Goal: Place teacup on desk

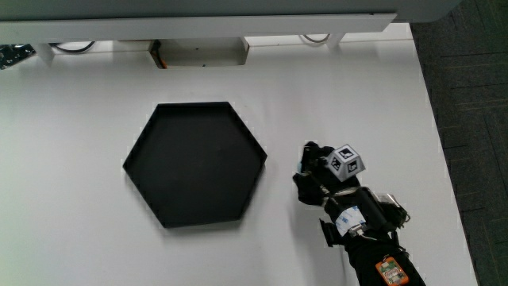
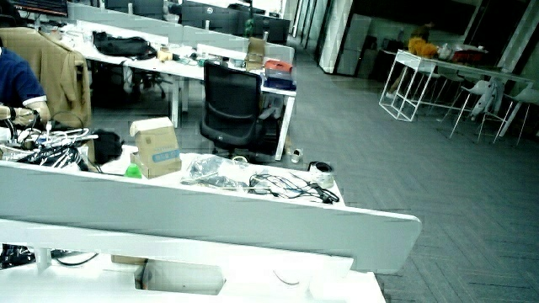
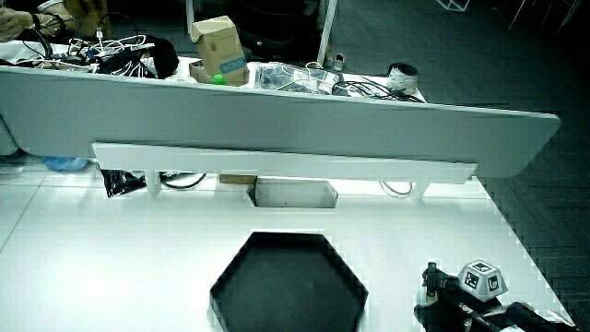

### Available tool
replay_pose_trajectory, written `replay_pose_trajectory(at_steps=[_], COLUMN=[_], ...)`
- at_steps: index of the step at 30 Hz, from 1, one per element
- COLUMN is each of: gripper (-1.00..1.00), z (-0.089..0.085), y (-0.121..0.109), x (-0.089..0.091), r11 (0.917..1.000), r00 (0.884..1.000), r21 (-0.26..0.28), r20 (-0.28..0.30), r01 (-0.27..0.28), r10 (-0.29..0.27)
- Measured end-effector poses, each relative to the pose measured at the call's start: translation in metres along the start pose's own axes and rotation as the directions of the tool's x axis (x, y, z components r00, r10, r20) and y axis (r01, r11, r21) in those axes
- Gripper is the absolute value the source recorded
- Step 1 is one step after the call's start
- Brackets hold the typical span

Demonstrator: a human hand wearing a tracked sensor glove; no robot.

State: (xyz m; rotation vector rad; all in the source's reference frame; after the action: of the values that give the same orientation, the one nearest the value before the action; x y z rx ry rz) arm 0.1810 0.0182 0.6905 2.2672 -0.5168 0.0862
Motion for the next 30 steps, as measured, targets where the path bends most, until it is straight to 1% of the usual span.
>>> replay_pose_trajectory(at_steps=[3,4,5,6,7,8,10,11,12,13,15,16,17,18,20,21,22,23,24,25,26,28,29,30], gripper=[0.00,0.00,0.00,0.00,0.00,0.00,0.00,0.00,0.00,0.00,0.00,0.00,0.00,0.00,0.00,0.00,0.00,0.00,-0.03,-0.06,-0.10,-0.16,-0.19,-0.23], z=[-0.016,-0.018,-0.027,-0.034,-0.033,-0.035,-0.040,-0.039,-0.040,-0.040,-0.042,-0.044,-0.044,-0.041,-0.046,-0.045,-0.043,-0.049,-0.048,-0.050,-0.049,-0.048,-0.051,-0.053], y=[0.005,0.004,0.007,0.008,0.004,0.001,-0.002,-0.005,-0.005,-0.006,-0.004,-0.003,-0.002,-0.004,0.000,-0.001,-0.002,0.002,0.000,0.000,-0.001,-0.004,-0.002,-0.002], x=[0.013,0.014,0.020,0.024,0.023,0.024,0.025,0.023,0.023,0.023,0.023,0.024,0.023,0.020,0.020,0.019,0.017,0.020,0.020,0.023,0.023,0.022,0.023,0.023], r11=[0.9973,0.9962,0.9923,0.9900,0.9886,0.9882,0.9858,0.9829,0.9836,0.9822,0.9825,0.9814,0.9809,0.9832,0.9806,0.9806,0.9814,0.9791,0.9794,0.9781,0.9763,0.9766,0.9751,0.9755], r00=[0.998,0.998,0.996,0.994,0.995,0.994,0.993,0.992,0.992,0.992,0.993,0.992,0.992,0.992,0.992,0.993,0.993,0.992,0.993,0.991,0.991,0.991,0.991,0.991], r21=[-0.053,-0.070,-0.091,-0.097,-0.126,-0.123,-0.137,-0.158,-0.155,-0.165,-0.165,-0.170,-0.168,-0.159,-0.178,-0.176,-0.177,-0.184,-0.185,-0.185,-0.187,-0.197,-0.202,-0.199], r20=[-0.025,-0.033,-0.028,-0.015,-0.048,-0.047,-0.053,-0.066,-0.068,-0.075,-0.069,-0.072,-0.062,-0.069,-0.076,-0.069,-0.079,-0.071,-0.073,-0.072,-0.058,-0.080,-0.076,-0.078], r01=[0.052,0.052,0.085,0.103,0.083,0.092,0.098,0.094,0.093,0.090,0.085,0.088,0.098,0.089,0.083,0.086,0.075,0.087,0.081,0.095,0.109,0.087,0.091,0.093], r10=[-0.053,-0.054,-0.087,-0.105,-0.090,-0.098,-0.106,-0.106,-0.104,-0.103,-0.098,-0.101,-0.110,-0.101,-0.098,-0.100,-0.090,-0.101,-0.096,-0.110,-0.122,-0.104,-0.108,-0.110])
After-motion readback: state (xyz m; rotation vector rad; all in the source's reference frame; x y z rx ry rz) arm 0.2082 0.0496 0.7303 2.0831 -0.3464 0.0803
